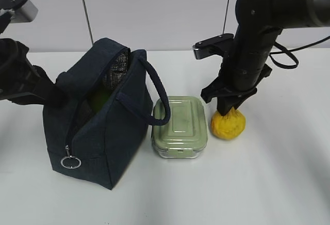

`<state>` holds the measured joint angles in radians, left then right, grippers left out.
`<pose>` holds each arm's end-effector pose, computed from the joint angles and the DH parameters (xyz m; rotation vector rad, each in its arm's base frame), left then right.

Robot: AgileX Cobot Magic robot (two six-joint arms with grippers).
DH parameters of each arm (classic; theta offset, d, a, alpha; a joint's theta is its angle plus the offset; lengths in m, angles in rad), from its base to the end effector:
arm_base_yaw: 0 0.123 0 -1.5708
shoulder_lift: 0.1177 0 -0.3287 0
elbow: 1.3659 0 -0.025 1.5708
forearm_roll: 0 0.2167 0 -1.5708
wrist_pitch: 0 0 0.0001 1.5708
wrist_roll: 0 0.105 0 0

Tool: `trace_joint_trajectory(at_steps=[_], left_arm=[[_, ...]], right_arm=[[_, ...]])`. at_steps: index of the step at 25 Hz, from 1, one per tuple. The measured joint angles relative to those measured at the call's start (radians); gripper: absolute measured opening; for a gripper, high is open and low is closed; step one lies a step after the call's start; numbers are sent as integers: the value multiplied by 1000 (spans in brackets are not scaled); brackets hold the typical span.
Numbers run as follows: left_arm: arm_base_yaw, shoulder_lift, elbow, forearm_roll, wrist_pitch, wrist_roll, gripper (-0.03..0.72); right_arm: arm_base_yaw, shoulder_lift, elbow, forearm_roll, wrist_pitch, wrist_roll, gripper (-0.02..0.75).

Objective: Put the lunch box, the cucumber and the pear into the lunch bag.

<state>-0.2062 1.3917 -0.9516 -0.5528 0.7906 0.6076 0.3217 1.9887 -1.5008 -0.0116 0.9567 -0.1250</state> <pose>0.2260 -0.0873 0.3145 0.6483 2.5141 -0.5047 0.3790 0.1253 0.2415 -0.6567 2.8536 0.0159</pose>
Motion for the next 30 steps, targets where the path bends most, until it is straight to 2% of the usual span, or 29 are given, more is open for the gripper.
trace_joint_trajectory(at_steps=[3, 7, 10, 14, 17, 25, 30], left_arm=[[0, 0, 0, 0, -1, 0, 1], [0, 0, 0, 0, -1, 0, 1], [0, 0, 0, 0, -1, 0, 1], [0, 0, 0, 0, -1, 0, 1], [0, 0, 0, 0, -1, 0, 1], [0, 0, 0, 0, -1, 0, 1], [0, 0, 0, 0, -1, 0, 1]], right_arm=[[0, -61, 2, 12, -13, -3, 164], [0, -190, 2, 133, -62, -82, 162], [0, -272, 2, 269, -94, -171, 161], [10, -325, 2, 510, -112, -346, 160], [46, -325, -15, 622, -127, -437, 160], [185, -278, -87, 691, -212, -526, 158], [211, -210, -93, 692, -241, -536, 158]])
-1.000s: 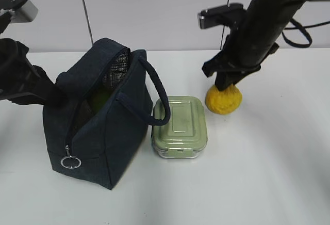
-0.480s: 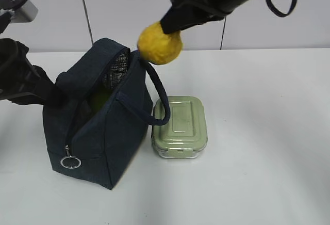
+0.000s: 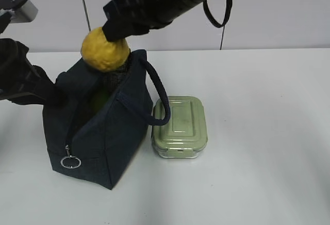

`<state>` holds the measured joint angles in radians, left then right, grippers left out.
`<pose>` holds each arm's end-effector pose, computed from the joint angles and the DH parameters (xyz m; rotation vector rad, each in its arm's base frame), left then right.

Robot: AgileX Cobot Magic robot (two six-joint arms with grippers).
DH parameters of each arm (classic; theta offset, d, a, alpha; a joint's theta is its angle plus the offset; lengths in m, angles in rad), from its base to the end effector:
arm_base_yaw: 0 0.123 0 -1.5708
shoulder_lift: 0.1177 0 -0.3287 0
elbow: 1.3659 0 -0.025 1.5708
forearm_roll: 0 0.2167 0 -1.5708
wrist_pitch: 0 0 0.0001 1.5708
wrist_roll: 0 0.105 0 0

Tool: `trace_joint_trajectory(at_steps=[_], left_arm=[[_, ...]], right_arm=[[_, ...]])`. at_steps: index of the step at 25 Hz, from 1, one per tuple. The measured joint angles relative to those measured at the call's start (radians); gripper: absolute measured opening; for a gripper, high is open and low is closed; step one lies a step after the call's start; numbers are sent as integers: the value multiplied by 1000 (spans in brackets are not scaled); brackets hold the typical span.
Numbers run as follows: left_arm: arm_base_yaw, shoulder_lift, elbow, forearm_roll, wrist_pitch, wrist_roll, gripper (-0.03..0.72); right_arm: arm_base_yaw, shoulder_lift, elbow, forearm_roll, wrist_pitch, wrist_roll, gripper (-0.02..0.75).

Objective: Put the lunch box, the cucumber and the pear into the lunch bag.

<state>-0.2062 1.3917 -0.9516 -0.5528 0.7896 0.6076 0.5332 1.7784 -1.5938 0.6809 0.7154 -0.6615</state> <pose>0.2261 -0.0873 0.3145 0.6477 2.5134 -0.5042 0.3196 0.2390 0.3772 -0.9402 2.0816 0.7034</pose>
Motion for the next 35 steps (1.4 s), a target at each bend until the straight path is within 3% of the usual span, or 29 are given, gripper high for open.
trace_joint_trajectory(at_steps=[7, 13, 18, 20, 24, 26, 35], left_arm=[[0, 0, 0, 3, 0, 0, 1], [0, 0, 0, 3, 0, 0, 1], [0, 0, 0, 3, 0, 0, 1], [0, 0, 0, 3, 0, 0, 1], [0, 0, 0, 3, 0, 0, 1], [0, 0, 0, 3, 0, 0, 1], [0, 0, 0, 8, 0, 0, 1]], right_arm=[[2, 106, 0, -70, -6, -2, 158], [2, 157, -4, -195, 0, 24, 157], [2, 159, -6, -208, -8, 35, 164], [2, 159, -8, -206, -19, 35, 214], [2, 159, -32, -190, -27, 37, 460], [2, 159, -38, -177, -29, 37, 524], [-46, 60, -13, -168, -14, 152, 536]])
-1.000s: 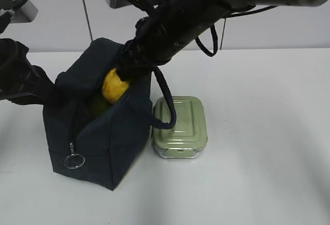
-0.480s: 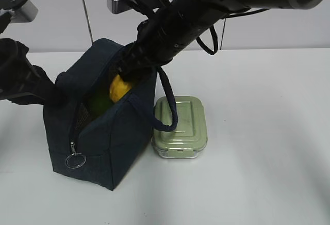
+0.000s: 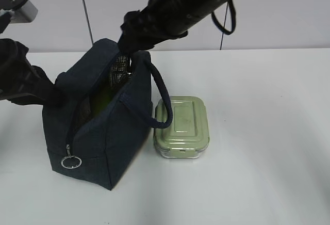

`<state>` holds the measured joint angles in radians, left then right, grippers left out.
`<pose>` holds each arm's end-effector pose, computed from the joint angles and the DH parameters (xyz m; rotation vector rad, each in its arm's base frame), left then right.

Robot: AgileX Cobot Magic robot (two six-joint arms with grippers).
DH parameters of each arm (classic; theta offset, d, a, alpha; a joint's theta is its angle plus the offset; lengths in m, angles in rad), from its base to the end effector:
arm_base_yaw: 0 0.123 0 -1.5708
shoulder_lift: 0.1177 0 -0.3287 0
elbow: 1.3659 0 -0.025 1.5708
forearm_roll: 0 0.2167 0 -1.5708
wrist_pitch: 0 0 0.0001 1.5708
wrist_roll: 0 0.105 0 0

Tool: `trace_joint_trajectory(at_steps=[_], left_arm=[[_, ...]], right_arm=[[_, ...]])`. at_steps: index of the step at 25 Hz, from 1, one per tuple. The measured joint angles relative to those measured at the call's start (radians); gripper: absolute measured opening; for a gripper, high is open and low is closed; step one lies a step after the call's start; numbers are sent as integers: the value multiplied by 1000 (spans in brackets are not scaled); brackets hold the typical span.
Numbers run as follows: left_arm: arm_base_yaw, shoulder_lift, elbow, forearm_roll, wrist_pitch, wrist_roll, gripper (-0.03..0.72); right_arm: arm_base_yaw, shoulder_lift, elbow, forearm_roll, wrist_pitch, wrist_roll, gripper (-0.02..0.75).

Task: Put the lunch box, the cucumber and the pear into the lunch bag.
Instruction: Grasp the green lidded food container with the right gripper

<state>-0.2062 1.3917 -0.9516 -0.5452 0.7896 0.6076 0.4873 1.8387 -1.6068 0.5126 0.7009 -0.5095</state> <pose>0.2261 -0.0868 0.3142 0.6539 2.5143 -0.4959 0.3489 0.2225 0.3510 -0.8415 2.2150 0.5652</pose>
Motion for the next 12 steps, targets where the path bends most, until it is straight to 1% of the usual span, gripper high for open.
trace_joint_trajectory(at_steps=[2, 3, 6, 8, 12], left_arm=[[0, 0, 0, 0, 0, 0, 1], [0, 0, 0, 0, 0, 0, 1], [0, 0, 0, 1, 0, 0, 1], [0, 0, 0, 4, 0, -2, 1], [0, 0, 0, 8, 0, -3, 1]], right_arm=[[-40, -38, 44, 0, 3, 26, 536], [-73, -54, 83, 1, 5, 35, 536], [-155, -76, 184, 38, 11, 44, 526], [-214, -78, 243, 92, 15, 34, 524], [-320, -78, 337, 254, 38, -42, 519]])
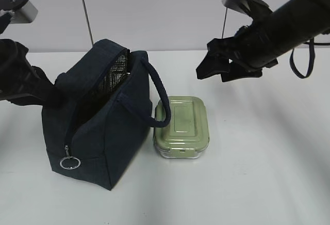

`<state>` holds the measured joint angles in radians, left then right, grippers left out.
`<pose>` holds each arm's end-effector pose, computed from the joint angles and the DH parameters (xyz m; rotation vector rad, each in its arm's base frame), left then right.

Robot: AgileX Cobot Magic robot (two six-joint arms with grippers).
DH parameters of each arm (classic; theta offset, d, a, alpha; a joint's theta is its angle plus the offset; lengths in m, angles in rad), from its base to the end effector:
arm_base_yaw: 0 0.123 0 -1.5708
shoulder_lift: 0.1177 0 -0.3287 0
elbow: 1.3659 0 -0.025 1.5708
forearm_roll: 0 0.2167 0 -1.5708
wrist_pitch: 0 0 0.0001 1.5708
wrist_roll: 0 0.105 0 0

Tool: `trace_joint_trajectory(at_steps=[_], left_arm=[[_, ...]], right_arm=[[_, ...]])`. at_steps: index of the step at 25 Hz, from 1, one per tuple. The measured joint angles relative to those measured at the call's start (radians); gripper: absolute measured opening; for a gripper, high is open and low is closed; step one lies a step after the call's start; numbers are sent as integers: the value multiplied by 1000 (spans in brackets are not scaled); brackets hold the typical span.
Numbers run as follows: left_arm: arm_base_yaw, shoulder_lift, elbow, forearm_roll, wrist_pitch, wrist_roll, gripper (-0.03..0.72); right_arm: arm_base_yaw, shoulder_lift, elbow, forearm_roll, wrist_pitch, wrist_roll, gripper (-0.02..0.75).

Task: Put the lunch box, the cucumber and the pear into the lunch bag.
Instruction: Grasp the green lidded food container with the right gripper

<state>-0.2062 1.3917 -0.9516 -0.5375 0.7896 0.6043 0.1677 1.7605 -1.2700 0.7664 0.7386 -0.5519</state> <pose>0.2261 -0.0863 0.3140 0.6560 2.5167 -0.4887 0.3467 0.1085 0.2969 -0.3166 2.5145 0.7113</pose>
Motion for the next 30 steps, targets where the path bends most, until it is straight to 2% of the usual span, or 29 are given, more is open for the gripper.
trace_joint_trajectory(at_steps=[4, 9, 16, 20, 30], left_arm=[[0, 0, 0, 0, 0, -1, 1], [0, 0, 0, 1, 1, -3, 1], [0, 0, 0, 2, 2, -3, 1], [0, 0, 0, 2, 3, -3, 1], [0, 0, 0, 5, 13, -3, 1]], right_arm=[[-77, 0, 69, 117, 34, -85, 519], [-138, 75, 91, 251, 167, -209, 519], [-162, 208, 91, 368, 256, -300, 522], [-164, 260, 91, 461, 301, -373, 550], [-166, 339, 91, 499, 299, -440, 559]])
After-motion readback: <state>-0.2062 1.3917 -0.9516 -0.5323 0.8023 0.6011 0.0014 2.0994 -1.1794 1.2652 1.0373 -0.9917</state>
